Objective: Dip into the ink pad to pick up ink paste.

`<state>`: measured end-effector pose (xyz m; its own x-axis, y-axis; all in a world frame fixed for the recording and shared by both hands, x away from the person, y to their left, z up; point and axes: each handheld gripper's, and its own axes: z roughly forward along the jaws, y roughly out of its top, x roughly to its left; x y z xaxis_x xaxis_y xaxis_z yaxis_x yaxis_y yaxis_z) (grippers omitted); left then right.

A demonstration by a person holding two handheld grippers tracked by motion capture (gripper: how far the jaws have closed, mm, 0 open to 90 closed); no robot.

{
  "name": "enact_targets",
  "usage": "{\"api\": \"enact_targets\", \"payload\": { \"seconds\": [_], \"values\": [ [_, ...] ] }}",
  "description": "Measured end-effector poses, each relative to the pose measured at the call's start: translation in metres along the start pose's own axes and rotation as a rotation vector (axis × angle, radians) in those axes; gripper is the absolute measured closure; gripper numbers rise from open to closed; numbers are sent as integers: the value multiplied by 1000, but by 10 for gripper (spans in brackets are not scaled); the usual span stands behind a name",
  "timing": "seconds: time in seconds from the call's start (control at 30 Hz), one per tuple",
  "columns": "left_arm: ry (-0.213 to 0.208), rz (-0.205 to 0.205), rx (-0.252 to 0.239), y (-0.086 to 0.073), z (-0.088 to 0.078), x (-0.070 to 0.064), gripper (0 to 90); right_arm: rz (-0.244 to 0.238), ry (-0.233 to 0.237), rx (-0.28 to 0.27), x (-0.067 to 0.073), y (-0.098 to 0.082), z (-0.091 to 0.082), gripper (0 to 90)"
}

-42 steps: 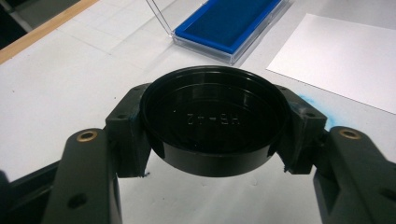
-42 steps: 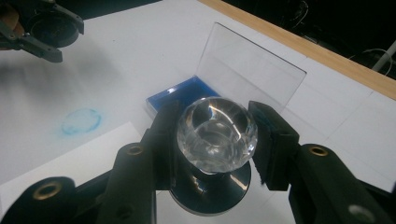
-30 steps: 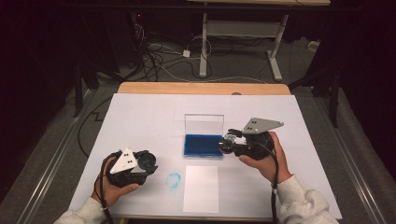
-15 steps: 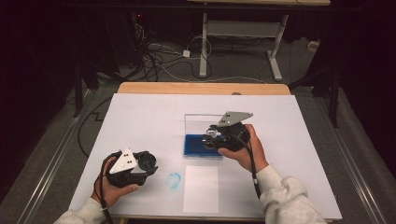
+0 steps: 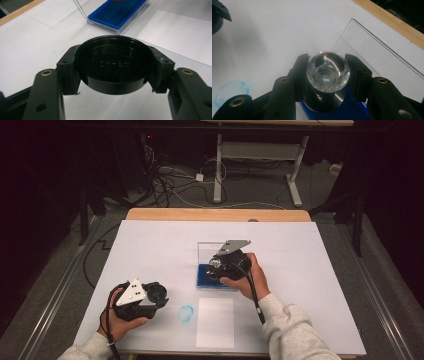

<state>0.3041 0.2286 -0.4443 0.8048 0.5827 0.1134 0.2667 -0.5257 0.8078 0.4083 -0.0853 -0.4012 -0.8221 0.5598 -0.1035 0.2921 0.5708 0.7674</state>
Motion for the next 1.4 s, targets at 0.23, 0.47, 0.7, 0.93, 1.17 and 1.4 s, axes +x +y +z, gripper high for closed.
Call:
{"api": "enact_targets", "payload": {
  "seconds": [0.23, 0.47, 0.7, 0.93, 1.17, 1.4],
  "values": [
    [-4, 4, 7, 0, 0, 0, 365, 10, 6, 27, 1, -1, 16, 566],
    [-6, 4, 8, -1, 0, 1, 366, 22, 6, 50, 1, -3, 27, 566],
    [-7, 9, 10, -1, 1, 0, 365, 26, 7, 54, 2, -4, 32, 566],
    [-10, 14, 13, 0, 1, 0, 365, 25, -1, 58, 2, -6, 37, 566],
    [-15, 18, 13, 0, 1, 0, 365, 8, 2, 67, 2, -7, 36, 566],
    [-13, 28, 16, 1, 1, -2, 365, 28, 6, 72, 1, -8, 36, 566]
  ]
}}
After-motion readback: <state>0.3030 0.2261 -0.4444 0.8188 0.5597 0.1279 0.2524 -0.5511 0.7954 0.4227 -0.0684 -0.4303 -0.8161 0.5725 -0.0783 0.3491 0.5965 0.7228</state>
